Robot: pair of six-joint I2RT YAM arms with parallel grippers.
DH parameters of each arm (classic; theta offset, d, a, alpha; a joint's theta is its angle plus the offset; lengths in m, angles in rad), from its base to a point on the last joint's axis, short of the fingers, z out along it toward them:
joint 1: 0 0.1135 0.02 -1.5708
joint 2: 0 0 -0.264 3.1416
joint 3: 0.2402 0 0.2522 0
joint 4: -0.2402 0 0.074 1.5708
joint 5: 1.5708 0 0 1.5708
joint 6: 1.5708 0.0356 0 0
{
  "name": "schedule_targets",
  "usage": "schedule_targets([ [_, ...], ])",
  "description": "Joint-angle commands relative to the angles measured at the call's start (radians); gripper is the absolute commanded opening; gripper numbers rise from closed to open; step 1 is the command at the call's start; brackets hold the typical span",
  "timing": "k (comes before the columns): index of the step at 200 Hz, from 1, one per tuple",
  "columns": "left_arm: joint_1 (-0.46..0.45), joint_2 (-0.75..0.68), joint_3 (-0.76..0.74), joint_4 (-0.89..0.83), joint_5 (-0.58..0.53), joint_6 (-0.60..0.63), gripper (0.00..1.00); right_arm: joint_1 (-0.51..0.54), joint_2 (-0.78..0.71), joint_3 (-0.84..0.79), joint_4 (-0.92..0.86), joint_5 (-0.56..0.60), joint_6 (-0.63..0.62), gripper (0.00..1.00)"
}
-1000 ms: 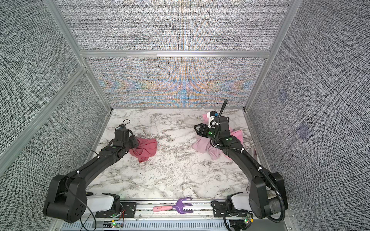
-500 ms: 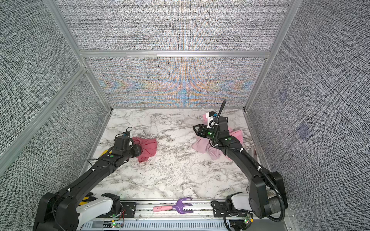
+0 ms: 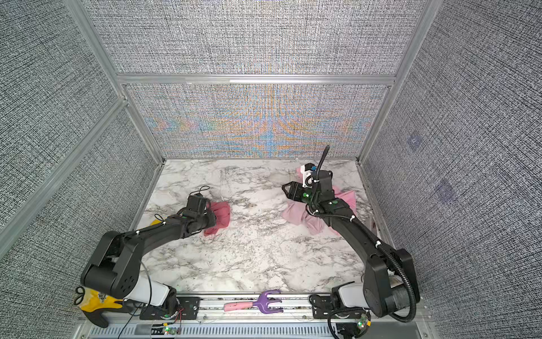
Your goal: Pick out a specific cloth from the pile
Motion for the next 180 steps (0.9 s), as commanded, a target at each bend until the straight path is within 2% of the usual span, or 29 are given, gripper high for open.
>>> schedule_targets([
  [1, 0.028, 0.073, 0.054, 0.026, -0.035, 0.033, 0.41, 0.000, 0.017, 0.021, -0.014, 0.020, -0.017, 0.60],
  [54, 0.140, 0.235, 0.194, 0.038, -0.021, 0.079, 0.40, -0.002, 0.070, 0.081, -0.044, 0.064, -0.048, 0.60],
  [103, 0.257, 0.285, 0.261, 0.047, 0.024, 0.098, 0.40, -0.002, 0.120, 0.147, -0.060, 0.073, -0.057, 0.60],
  [141, 0.267, 0.255, 0.295, 0.026, 0.066, 0.134, 0.41, -0.005, 0.122, 0.159, -0.057, 0.083, -0.058, 0.60],
  [180, 0.242, 0.079, 0.231, 0.019, 0.082, 0.152, 0.42, -0.015, 0.089, 0.172, -0.088, 0.128, -0.084, 0.60],
])
